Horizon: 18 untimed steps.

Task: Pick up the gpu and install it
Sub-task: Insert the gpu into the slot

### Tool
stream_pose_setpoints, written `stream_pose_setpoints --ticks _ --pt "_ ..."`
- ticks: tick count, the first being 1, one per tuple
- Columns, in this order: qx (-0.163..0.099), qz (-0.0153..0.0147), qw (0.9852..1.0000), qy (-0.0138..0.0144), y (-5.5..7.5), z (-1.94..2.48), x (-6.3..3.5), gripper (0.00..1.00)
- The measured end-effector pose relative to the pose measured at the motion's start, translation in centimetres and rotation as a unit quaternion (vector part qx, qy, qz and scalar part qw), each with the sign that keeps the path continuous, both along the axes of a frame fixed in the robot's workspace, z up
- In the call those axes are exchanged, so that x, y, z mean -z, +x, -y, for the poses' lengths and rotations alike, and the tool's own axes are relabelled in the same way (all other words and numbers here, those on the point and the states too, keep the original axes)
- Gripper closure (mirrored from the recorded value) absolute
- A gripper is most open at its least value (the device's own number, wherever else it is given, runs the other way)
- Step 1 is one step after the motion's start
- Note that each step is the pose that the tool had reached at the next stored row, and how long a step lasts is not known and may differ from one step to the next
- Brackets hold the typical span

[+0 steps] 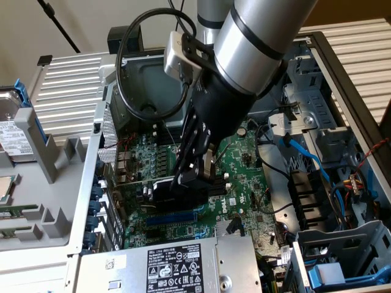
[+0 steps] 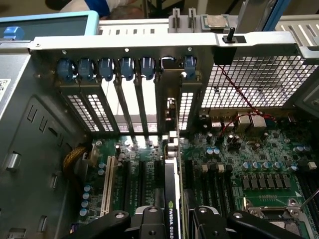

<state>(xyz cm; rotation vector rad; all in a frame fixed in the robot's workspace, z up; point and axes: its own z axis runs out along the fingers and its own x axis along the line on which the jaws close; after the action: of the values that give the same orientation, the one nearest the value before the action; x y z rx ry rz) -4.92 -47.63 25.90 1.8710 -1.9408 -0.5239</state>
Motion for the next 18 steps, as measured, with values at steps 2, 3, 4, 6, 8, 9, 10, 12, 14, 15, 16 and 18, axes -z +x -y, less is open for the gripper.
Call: stream_pose_setpoints --ticks 2,3,4,6,8,9,10,12,14,15,16,18 --pt "0.000 0.0000 1.0000 0.0005 0.0 0.08 -0.01 0.74" --pt "0.000 0.0000 1.0000 0.0007 0.0 0.11 -0.01 0.74" --pt "0.000 0.0000 1.0000 0.0007 0.0 0.11 0.00 0.74" --pt "0.000 0.0000 1.0000 0.0008 0.0 0.11 0.00 0.74" --pt "0.000 0.0000 1.0000 0.0008 0.2 0.11 0.00 0.74" --pt "0.000 0.0000 1.0000 0.0008 0.3 0.11 0.00 0.74" --pt "0.000 0.0000 1.0000 0.0008 0.4 0.11 0.00 0.74" --pt "0.000 0.0000 1.0000 0.0008 0.6 0.11 -0.01 0.74" --pt "0.000 -0.0004 1.0000 0.0008 0.8 0.11 -0.04 0.74" --pt "0.000 -0.0006 1.0000 0.0008 0.9 0.11 -0.06 0.74" --pt "0.000 -0.0008 1.0000 0.0008 1.0 0.11 -0.08 0.74" --pt "0.000 -0.0014 1.0000 0.0008 1.2 0.11 -0.16 0.74"
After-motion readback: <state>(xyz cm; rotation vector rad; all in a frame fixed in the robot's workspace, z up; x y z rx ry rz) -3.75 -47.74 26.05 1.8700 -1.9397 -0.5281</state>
